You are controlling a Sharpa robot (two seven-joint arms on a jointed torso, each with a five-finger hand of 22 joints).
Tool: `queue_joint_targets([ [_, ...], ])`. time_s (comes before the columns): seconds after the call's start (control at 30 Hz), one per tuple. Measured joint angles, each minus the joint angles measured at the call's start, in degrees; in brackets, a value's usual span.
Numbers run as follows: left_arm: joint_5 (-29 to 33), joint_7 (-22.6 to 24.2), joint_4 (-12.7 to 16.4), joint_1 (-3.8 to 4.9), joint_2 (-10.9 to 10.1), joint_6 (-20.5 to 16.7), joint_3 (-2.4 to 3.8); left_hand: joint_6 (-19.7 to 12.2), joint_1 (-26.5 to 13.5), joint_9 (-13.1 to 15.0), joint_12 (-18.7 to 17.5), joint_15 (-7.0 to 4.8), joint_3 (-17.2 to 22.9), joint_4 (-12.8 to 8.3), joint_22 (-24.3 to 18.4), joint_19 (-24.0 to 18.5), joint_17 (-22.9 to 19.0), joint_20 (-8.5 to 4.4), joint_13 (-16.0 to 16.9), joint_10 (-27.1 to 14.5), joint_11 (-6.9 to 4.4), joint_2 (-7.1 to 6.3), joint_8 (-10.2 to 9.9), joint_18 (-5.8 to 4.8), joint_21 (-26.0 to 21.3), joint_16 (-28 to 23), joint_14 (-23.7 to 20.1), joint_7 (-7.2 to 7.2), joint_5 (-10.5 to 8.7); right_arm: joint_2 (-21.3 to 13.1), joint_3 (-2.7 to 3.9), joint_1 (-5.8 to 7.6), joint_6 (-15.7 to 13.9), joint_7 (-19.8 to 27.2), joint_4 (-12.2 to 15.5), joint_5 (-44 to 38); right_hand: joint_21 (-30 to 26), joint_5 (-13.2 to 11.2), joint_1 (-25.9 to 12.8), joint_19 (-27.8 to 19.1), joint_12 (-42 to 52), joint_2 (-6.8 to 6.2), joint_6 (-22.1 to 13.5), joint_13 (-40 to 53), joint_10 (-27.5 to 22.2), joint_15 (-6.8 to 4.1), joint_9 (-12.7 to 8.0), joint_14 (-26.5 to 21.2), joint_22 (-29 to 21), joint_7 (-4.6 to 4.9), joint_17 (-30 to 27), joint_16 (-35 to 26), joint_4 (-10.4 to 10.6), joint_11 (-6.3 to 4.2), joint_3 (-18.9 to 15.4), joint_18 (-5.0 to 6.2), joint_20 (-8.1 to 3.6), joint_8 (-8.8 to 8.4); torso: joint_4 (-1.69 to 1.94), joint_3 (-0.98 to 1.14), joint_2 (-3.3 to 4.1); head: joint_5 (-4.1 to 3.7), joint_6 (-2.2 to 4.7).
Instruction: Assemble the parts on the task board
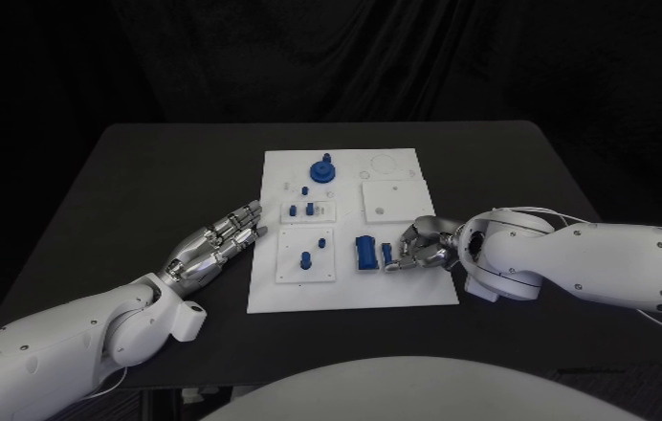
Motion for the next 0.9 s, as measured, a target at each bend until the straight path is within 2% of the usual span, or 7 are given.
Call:
queue_joint_targets([
  [0.13,0.00,-0.02,0.00,-0.01,0.02,0.01,0.00,0.00,0.00,0.00,0.00,0.00,0.00,0.00,0.00,0.00,0.00,0.00,0.00,0.00,0.00,0.00,0.00,0.00,0.00,0.00,0.00,0.00,0.00,0.33,0.09,0.00,0.14,-0.09,-0.28,0.00,0.00,-2.45,1.03,0.00,-0.11,-1.03,0.00,0.00,0.01,-0.12,0.21,0.13,0.00,0.00,-0.05,0.00,-1.03,0.00,0.08,0.00,0.00,0.00,0.02,0.00,-0.02,0.03,0.00],
  [0.3,0.01,-0.02,-0.01,-0.01,0.05,0.01,0.00,0.20,0.00,0.00,0.00,0.00,0.00,0.00,0.00,0.01,0.00,-0.01,0.00,0.00,0.00,0.00,0.00,0.00,0.00,0.00,0.00,0.20,0.00,0.43,0.09,-0.01,0.34,-0.17,-0.34,0.00,0.00,-5.10,1.73,0.00,-0.11,-1.72,0.00,0.00,0.01,-0.12,0.35,0.13,0.00,0.00,-0.14,0.00,-1.60,-0.01,-0.48,0.00,0.00,0.00,0.04,0.00,-0.01,-0.07,0.00],
  [0.43,0.01,0.00,-0.02,-0.01,0.06,0.01,0.00,0.20,0.00,0.00,0.00,0.00,0.00,0.00,-0.06,0.08,0.00,-0.08,0.00,0.00,0.00,0.00,0.00,0.00,0.00,0.00,0.00,0.20,0.00,0.28,0.05,-0.06,0.41,-0.15,-0.23,-0.01,0.00,-5.60,2.53,0.00,-0.11,-2.05,0.00,-0.01,0.02,-0.11,0.35,0.14,0.00,0.00,-0.29,0.00,-2.12,-0.02,-1.05,0.00,0.00,-0.39,0.04,0.02,0.01,-0.02,0.00],
  [0.6,0.02,0.06,0.08,-0.03,-0.03,-0.03,0.00,0.20,0.00,0.02,0.00,0.00,0.00,0.00,-0.13,0.08,0.01,-0.08,0.00,0.00,0.00,0.00,0.07,0.00,0.00,0.00,0.00,0.20,0.00,-0.72,-0.04,-0.20,0.02,0.39,0.52,-0.15,0.00,-5.81,2.57,0.00,-0.11,-2.09,0.00,-0.01,0.03,-0.05,0.15,0.18,0.00,0.00,-0.33,0.00,-1.48,-0.02,-2.11,0.01,0.00,-0.88,0.01,0.02,0.02,0.19,0.00],
  [0.77,0.02,0.06,0.65,-0.08,-0.43,-0.43,-0.01,0.73,0.00,0.12,0.00,0.00,0.34,-0.34,-0.13,0.09,0.02,-0.09,0.01,0.03,-0.03,0.00,0.22,0.00,0.00,0.00,0.00,0.73,0.00,-2.57,-0.04,-0.02,-2.63,2.79,1.88,-0.41,-0.22,-5.81,2.57,0.00,-0.11,-2.09,0.00,-0.02,0.00,-0.04,-0.56,0.17,0.00,0.00,-0.72,0.00,-0.53,0.01,-3.27,0.00,0.00,-2.05,-0.06,0.02,0.02,0.31,0.00],
  [0.83,0.02,0.02,1.21,-0.12,-0.78,-0.75,-0.03,1.16,0.00,0.14,0.32,0.00,0.65,-0.65,-0.18,0.08,0.02,-0.09,0.06,0.31,-0.31,0.00,0.47,-0.01,0.00,0.00,0.00,1.16,0.27,-3.31,-0.08,0.49,-4.35,4.36,2.38,-0.41,-0.30,-5.81,2.29,0.00,-0.11,-1.86,0.00,-0.03,-0.02,-0.04,-0.94,0.16,0.00,0.00,-1.13,-0.24,0.18,0.02,-3.44,0.01,0.00,-2.44,-0.09,0.03,0.00,0.32,0.00],
  [0.9,0.00,-0.07,2.21,-0.18,-1.44,-1.28,-0.08,1.77,0.00,0.27,0.46,0.00,0.85,-1.06,-0.23,0.08,0.02,-0.08,0.10,0.42,-0.42,0.00,0.47,-0.02,-0.01,0.00,0.00,1.76,0.98,-4.02,-0.09,1.47,-6.83,6.75,2.97,-0.11,-2.54,-5.81,1.59,0.00,-0.10,-1.21,0.14,-0.02,-0.02,-0.03,-2.03,0.17,0.00,0.14,-3.73,-1.66,1.54,0.03,-3.41,0.00,0.00,-3.97,-0.12,0.03,-0.04,0.32,0.00],
])
